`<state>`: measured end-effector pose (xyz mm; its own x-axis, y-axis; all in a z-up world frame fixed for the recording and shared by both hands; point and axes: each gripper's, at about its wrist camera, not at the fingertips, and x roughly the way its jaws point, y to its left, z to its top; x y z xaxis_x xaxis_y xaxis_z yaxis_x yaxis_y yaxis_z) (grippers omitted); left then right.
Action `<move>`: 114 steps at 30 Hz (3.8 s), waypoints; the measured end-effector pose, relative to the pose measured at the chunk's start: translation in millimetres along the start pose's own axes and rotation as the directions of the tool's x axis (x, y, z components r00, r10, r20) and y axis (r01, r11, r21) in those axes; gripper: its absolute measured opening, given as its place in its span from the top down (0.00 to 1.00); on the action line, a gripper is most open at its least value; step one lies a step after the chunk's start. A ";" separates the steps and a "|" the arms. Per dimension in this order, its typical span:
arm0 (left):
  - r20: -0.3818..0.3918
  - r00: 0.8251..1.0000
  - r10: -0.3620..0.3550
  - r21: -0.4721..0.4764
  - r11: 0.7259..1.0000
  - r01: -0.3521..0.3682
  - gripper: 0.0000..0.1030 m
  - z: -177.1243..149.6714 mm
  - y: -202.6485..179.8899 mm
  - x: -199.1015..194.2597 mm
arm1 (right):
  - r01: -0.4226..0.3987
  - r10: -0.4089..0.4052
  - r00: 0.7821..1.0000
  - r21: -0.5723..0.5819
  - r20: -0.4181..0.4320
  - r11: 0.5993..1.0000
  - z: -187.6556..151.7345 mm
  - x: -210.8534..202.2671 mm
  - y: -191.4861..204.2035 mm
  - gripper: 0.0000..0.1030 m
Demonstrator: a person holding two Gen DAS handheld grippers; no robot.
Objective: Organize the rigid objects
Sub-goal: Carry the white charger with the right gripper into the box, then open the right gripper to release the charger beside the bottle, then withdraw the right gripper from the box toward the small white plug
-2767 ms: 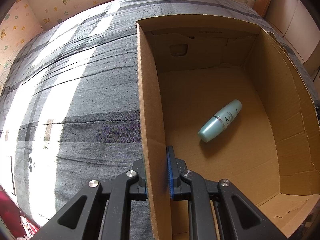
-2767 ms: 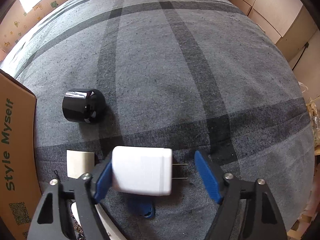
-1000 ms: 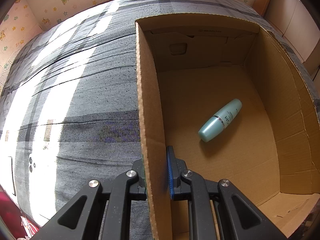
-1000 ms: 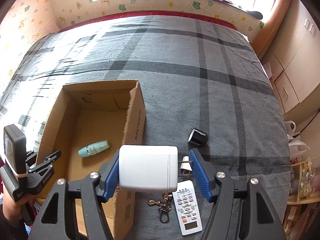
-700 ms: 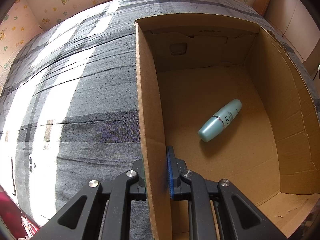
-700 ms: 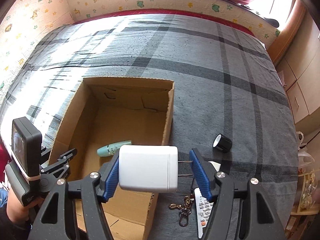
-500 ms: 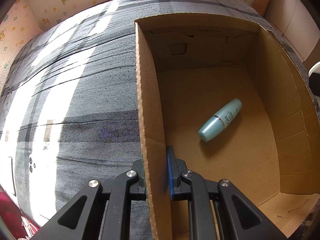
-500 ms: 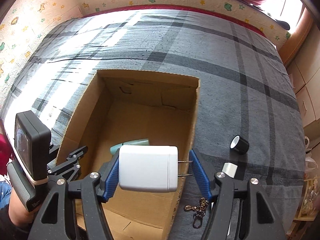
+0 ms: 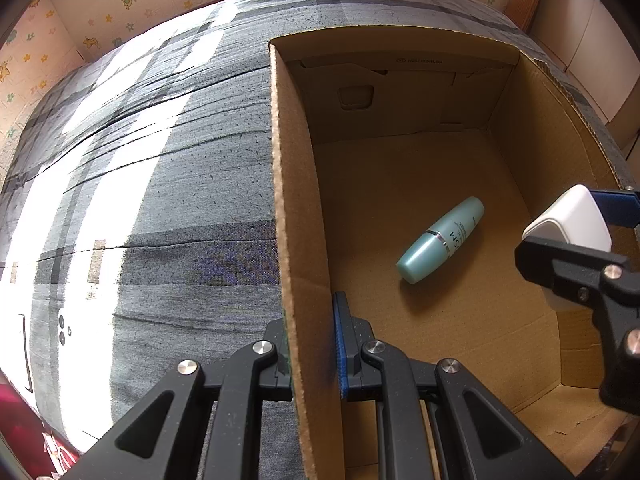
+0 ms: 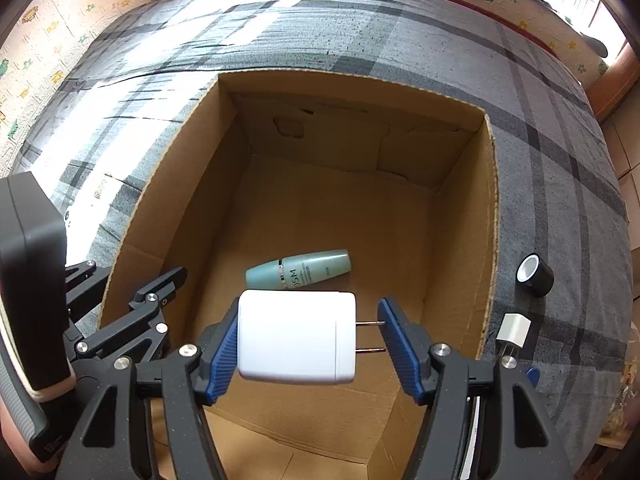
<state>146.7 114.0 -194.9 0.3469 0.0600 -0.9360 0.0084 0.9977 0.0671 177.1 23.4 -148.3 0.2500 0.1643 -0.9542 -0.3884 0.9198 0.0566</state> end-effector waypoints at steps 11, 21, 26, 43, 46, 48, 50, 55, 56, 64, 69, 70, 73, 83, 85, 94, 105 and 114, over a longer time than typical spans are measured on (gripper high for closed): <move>0.000 1.000 0.001 0.003 1.000 -0.001 0.86 -1.1 1.2 0.4 | 0.019 -0.018 0.996 0.008 -0.087 1.000 0.6 38.8 10.3 0.32; 0.001 1.000 0.004 0.005 1.000 -0.004 0.86 -0.7 0.4 0.3 | 0.038 -0.033 0.992 0.044 -0.118 0.998 8.6 57.0 5.8 0.32; 0.000 1.000 0.004 0.004 1.000 -0.004 0.86 -0.4 0.5 0.4 | 0.034 -0.028 0.992 0.050 -0.123 0.998 10.2 59.2 5.6 0.32; -0.001 1.000 0.006 0.005 1.000 -0.006 0.86 -1.0 2.4 1.1 | 0.050 -0.048 0.998 0.052 -0.051 0.997 4.0 41.2 -6.1 0.26; -0.004 1.000 0.008 0.006 1.000 -0.008 0.86 -1.5 1.8 1.9 | 0.043 -0.040 0.998 0.060 -0.038 0.997 6.5 30.9 -6.5 0.25; -0.003 1.000 0.009 0.008 1.000 -0.009 0.86 -1.4 1.1 1.7 | 0.048 -0.047 0.999 0.057 -0.023 0.997 6.7 25.2 -6.3 0.25; -0.002 1.000 0.010 0.007 1.000 -0.010 0.86 -1.4 0.6 1.3 | 0.058 -0.058 0.998 0.054 -0.005 0.997 6.2 19.1 -6.2 0.25; -0.002 1.000 0.007 0.004 1.000 -0.007 0.86 -1.3 1.3 1.0 | 0.070 -0.071 0.997 0.056 0.015 0.996 7.9 3.8 -10.1 0.25; -0.002 1.000 0.008 0.005 1.000 -0.008 0.86 -1.3 1.3 1.0 | 0.072 -0.073 0.997 0.056 0.019 0.996 8.4 1.0 -11.4 0.24; -0.002 1.000 0.014 0.006 1.000 -0.014 0.86 -1.5 -0.5 1.5 | 0.059 -0.064 0.997 0.091 0.052 0.994 4.3 -16.6 -15.1 0.06; -0.003 1.000 0.015 0.004 1.000 -0.015 0.86 -1.5 -2.2 3.5 | 0.051 -0.060 0.995 0.120 0.079 0.992 4.3 -29.9 -28.3 0.01; -0.003 1.000 0.015 0.005 1.000 -0.015 0.86 -1.4 -2.2 3.4 | 0.045 -0.056 0.995 0.127 0.080 0.991 3.6 -33.4 -32.6 0.01; -0.002 1.000 0.014 0.002 1.000 -0.014 0.86 -1.4 -0.9 3.1 | 0.056 -0.069 0.993 0.135 0.093 0.989 0.0 -42.7 -44.7 0.01; -0.003 1.000 0.016 0.003 1.000 -0.016 0.86 -1.2 -0.7 2.3 | 0.100 -0.126 0.985 0.208 0.115 0.973 -12.4 -65.2 -98.6 0.01; -0.003 1.000 0.016 0.002 1.000 -0.016 0.86 -1.3 -0.6 2.3 | 0.111 -0.140 0.983 0.226 0.116 0.968 -14.1 -67.6 -109.5 0.01; -0.004 1.000 0.012 0.000 1.000 -0.012 0.86 -0.9 1.0 2.0 | 0.139 -0.177 0.980 0.310 0.096 0.940 -29.3 -62.2 -156.9 0.01; -0.004 1.000 0.016 0.005 1.000 -0.016 0.86 -1.2 -1.2 2.9 | 0.148 -0.172 0.985 0.394 0.024 0.907 -47.5 -22.0 -198.3 0.01; 0.000 1.000 0.017 0.010 1.000 -0.017 0.86 -2.9 -2.6 2.1 | 0.148 -0.148 0.988 0.420 -0.035 0.895 -50.7 11.4 -217.7 0.01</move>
<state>144.7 111.7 -198.0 0.3467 0.0768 -0.9348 0.0124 0.9962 0.0864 219.5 -193.0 -186.4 0.2737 0.0143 -0.9617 0.0623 0.9975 0.0326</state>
